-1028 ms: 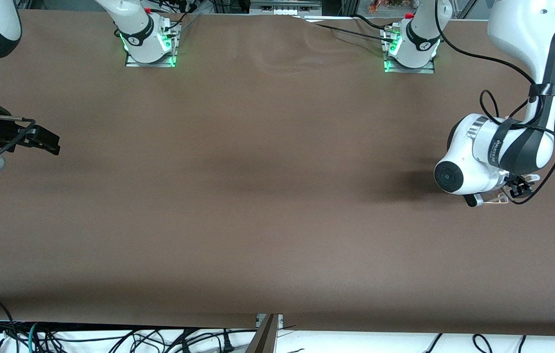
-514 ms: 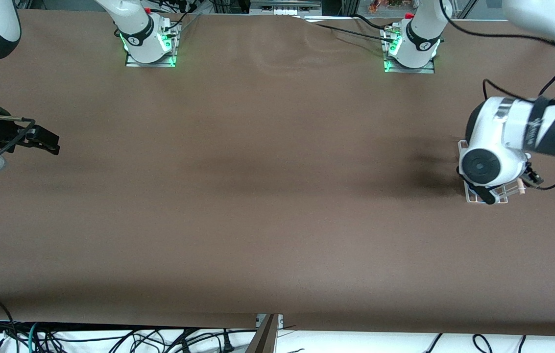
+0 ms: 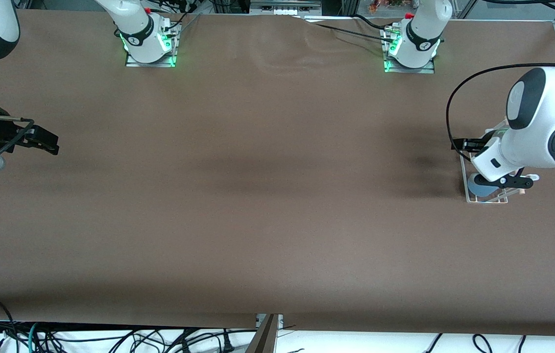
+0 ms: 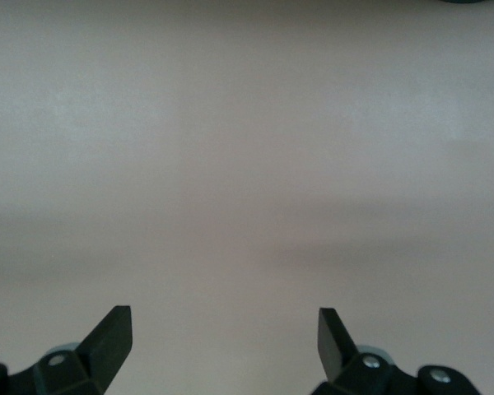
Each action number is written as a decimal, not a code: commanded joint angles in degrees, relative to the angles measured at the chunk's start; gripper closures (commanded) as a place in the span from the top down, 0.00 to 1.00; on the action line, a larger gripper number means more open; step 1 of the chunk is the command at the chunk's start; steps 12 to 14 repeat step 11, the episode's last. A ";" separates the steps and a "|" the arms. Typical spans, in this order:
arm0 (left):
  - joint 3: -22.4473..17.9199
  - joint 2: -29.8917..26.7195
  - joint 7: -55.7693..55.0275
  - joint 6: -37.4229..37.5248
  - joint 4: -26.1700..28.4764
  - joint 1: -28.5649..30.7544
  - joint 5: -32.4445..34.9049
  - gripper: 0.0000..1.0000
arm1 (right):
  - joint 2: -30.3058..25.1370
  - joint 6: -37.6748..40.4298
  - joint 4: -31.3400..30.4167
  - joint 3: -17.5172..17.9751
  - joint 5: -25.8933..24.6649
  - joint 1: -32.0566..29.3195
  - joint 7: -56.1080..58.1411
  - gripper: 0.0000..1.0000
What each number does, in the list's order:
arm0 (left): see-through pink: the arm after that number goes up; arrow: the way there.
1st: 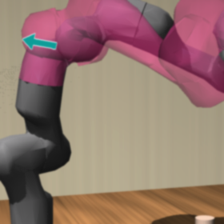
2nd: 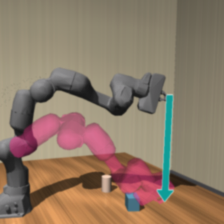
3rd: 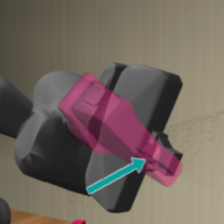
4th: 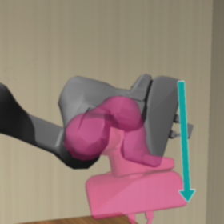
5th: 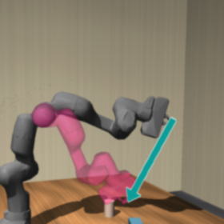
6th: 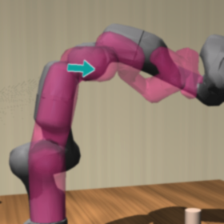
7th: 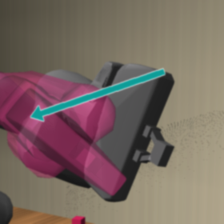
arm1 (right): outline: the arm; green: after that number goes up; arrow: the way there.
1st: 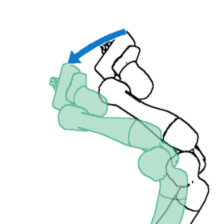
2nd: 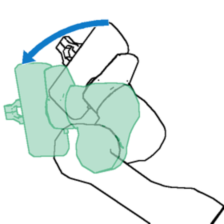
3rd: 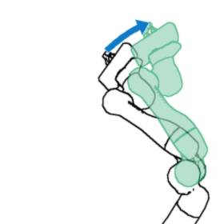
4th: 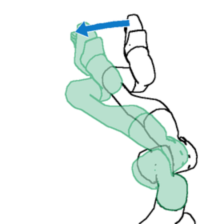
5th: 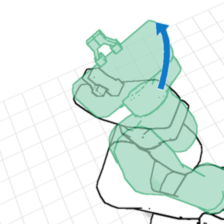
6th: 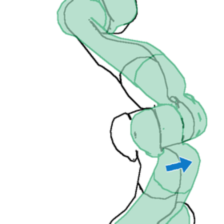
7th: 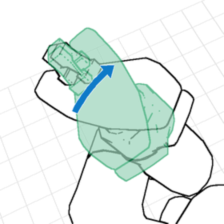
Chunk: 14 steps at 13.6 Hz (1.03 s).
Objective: Transfer cup to left arm and place on rack
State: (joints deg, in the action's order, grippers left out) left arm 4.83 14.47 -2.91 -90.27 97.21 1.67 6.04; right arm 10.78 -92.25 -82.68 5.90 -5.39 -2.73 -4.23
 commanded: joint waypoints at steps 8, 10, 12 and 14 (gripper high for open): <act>-0.18 -17.90 -2.89 -12.21 5.42 -0.61 -8.68 1.00 | -0.76 0.23 -0.56 0.16 1.00 -0.53 1.06 1.00; -0.18 -17.73 -2.63 -11.68 5.80 -1.40 -6.84 1.00 | -0.76 0.23 -0.56 0.16 1.00 -0.53 1.06 1.00; -0.18 -17.64 -2.54 -11.42 5.80 -1.84 -6.22 1.00 | -0.76 0.23 -0.56 0.16 1.00 -0.53 1.06 1.00; -0.18 -17.64 -2.54 -11.42 5.80 -1.84 -6.22 1.00 | -0.76 0.23 -0.56 0.16 1.00 -0.53 1.06 1.00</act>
